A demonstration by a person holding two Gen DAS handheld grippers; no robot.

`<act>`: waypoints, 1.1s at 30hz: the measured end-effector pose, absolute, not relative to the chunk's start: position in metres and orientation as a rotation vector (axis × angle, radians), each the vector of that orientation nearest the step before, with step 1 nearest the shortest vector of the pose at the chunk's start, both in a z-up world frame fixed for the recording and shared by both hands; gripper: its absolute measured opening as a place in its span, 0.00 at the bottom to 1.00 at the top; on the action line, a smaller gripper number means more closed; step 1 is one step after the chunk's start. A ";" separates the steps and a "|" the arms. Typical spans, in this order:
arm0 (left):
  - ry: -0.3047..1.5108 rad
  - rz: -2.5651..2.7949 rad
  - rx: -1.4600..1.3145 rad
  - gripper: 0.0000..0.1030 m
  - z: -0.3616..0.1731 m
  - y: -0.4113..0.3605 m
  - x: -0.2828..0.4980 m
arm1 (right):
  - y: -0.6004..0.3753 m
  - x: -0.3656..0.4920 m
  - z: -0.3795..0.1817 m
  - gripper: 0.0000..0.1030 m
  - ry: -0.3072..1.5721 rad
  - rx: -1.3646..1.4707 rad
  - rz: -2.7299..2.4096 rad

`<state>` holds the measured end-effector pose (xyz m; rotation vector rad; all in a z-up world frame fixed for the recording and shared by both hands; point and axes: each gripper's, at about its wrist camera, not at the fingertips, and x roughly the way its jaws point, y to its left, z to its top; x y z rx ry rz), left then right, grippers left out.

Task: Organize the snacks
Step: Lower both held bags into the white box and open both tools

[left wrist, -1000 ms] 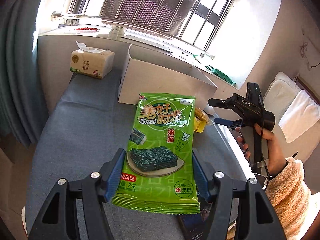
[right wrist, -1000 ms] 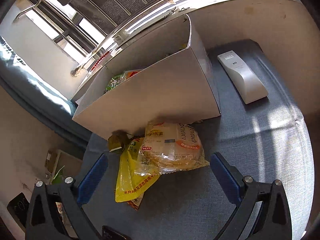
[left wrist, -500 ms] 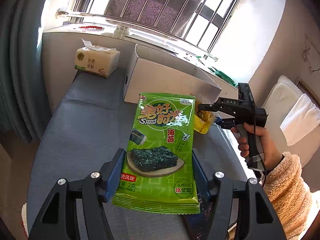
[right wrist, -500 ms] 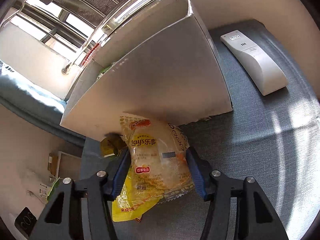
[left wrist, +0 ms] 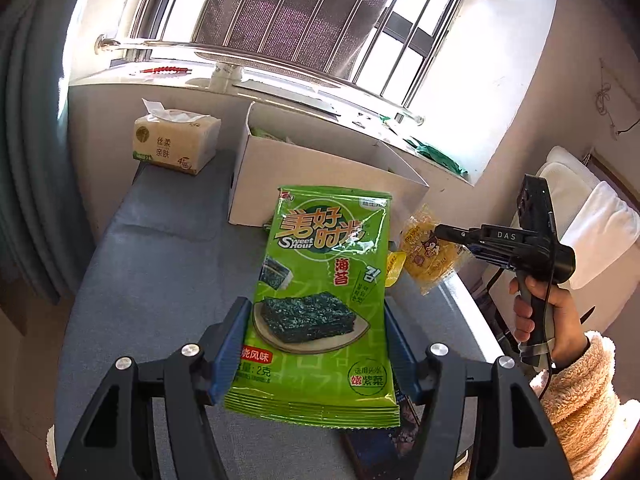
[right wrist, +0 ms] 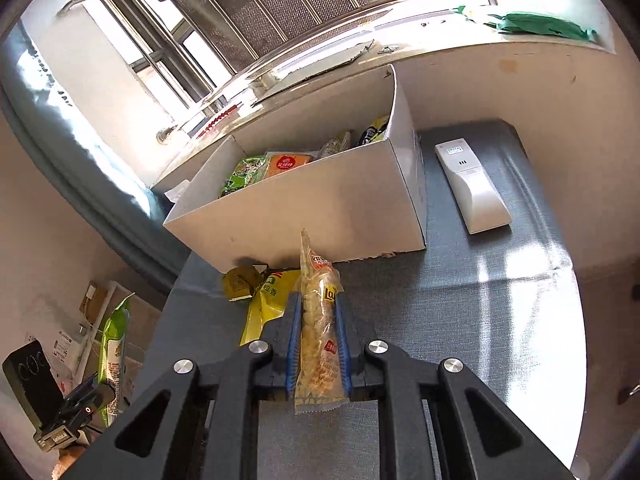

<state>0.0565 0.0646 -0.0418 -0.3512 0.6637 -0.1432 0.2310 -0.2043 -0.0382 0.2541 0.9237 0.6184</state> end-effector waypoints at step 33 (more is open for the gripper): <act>0.714 -0.046 -0.335 1.00 0.007 0.071 0.347 | -0.149 0.391 0.033 1.00 0.799 0.184 0.529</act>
